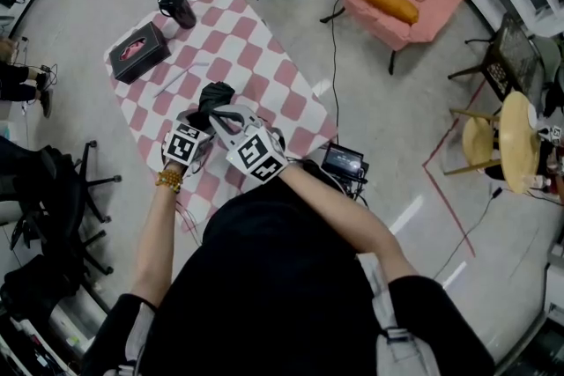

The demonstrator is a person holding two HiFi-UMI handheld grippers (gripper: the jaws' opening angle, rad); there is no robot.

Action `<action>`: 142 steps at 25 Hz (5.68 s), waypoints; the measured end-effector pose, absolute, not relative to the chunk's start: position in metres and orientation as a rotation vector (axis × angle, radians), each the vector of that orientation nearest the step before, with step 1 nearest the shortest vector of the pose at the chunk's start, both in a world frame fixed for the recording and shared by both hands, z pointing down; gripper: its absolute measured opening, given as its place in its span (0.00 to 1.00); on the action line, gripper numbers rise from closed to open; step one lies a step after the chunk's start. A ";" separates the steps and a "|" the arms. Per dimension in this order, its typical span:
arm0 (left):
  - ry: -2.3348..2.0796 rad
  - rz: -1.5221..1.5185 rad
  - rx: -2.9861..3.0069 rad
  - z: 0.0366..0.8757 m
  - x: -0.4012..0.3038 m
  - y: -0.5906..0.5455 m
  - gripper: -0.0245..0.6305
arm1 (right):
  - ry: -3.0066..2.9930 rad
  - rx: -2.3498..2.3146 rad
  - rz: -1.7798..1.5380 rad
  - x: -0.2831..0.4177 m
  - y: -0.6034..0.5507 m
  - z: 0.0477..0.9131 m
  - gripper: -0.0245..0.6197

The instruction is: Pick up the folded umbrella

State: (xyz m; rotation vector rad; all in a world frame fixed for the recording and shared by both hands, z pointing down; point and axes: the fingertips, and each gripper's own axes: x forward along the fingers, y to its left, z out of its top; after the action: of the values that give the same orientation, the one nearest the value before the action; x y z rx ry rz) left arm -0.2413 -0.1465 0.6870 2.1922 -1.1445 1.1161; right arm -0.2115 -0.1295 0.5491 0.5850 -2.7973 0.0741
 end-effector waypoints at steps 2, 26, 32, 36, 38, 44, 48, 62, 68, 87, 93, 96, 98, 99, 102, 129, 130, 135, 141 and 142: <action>-1.168 1.078 2.201 0.680 -0.241 -0.146 0.35 | -2.796 0.595 0.073 -0.211 -0.131 0.548 0.07; -1.536 0.578 2.233 0.590 -0.239 -0.140 0.35 | -2.804 0.633 0.070 -0.199 -0.121 0.541 0.07; -1.604 0.491 2.227 0.578 -0.239 -0.133 0.35 | -2.822 0.613 0.054 -0.201 -0.112 0.535 0.07; -1.672 0.443 2.243 0.562 -0.237 -0.127 0.35 | -2.839 0.614 0.042 -0.197 -0.107 0.527 0.07; -1.712 0.409 2.249 0.552 -0.236 -0.125 0.35 | -2.848 0.620 0.042 -0.195 -0.106 0.524 0.07; -1.749 0.342 2.257 0.537 -0.239 -0.116 0.35 | -2.861 0.623 0.043 -0.200 -0.103 0.522 0.07; -1.790 0.303 2.250 0.531 -0.243 -0.108 0.35 | -2.873 0.610 0.026 -0.204 -0.100 0.517 0.07; -1.978 0.205 2.244 0.496 -0.246 -0.100 0.35 | -2.893 0.634 0.014 -0.199 -0.103 0.504 0.07; -2.041 0.144 2.298 0.477 -0.243 -0.101 0.35 | -2.919 0.676 -0.098 -0.197 -0.111 0.483 0.07; -2.126 0.069 2.374 0.455 -0.240 -0.096 0.35 | -2.904 0.727 -0.332 -0.202 -0.104 0.459 0.07; -2.051 0.120 2.348 0.480 -0.237 -0.090 0.35 | -2.875 0.721 -0.256 -0.200 -0.098 0.486 0.07; -2.018 0.154 2.332 0.492 -0.236 -0.088 0.35 | -2.862 0.726 -0.213 -0.200 -0.097 0.496 0.07; -2.000 0.164 2.326 0.497 -0.235 -0.087 0.35 | -2.856 0.730 -0.203 -0.198 -0.097 0.497 0.07; -1.994 0.164 2.327 0.497 -0.233 -0.087 0.35 | -2.856 0.734 -0.197 -0.196 -0.098 0.496 0.07; -1.981 0.158 2.337 0.495 -0.229 -0.089 0.35 | -2.861 0.756 -0.189 -0.194 -0.099 0.493 0.07; -1.988 0.147 2.277 0.467 -0.189 -0.106 0.36 | -2.936 0.656 -0.248 -0.160 -0.120 0.441 0.07; -2.000 0.146 2.267 0.465 -0.187 -0.107 0.36 | -2.944 0.647 -0.249 -0.157 -0.121 0.438 0.07; -2.057 0.139 2.236 0.453 -0.176 -0.116 0.36 | -2.970 0.587 -0.252 -0.146 -0.128 0.430 0.07; -2.136 0.136 2.175 0.445 -0.166 -0.121 0.36 | -3.000 0.490 -0.239 -0.139 -0.133 0.427 0.07; -2.147 0.134 2.161 0.446 -0.165 -0.120 0.36 | -3.001 0.471 -0.240 -0.138 -0.133 0.428 0.07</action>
State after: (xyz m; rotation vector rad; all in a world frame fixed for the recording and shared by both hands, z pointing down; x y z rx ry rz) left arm -0.1648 -0.1203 0.4457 2.1607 -2.1469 0.1341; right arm -0.1378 -0.1333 0.4284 0.4711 -3.0010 -0.2397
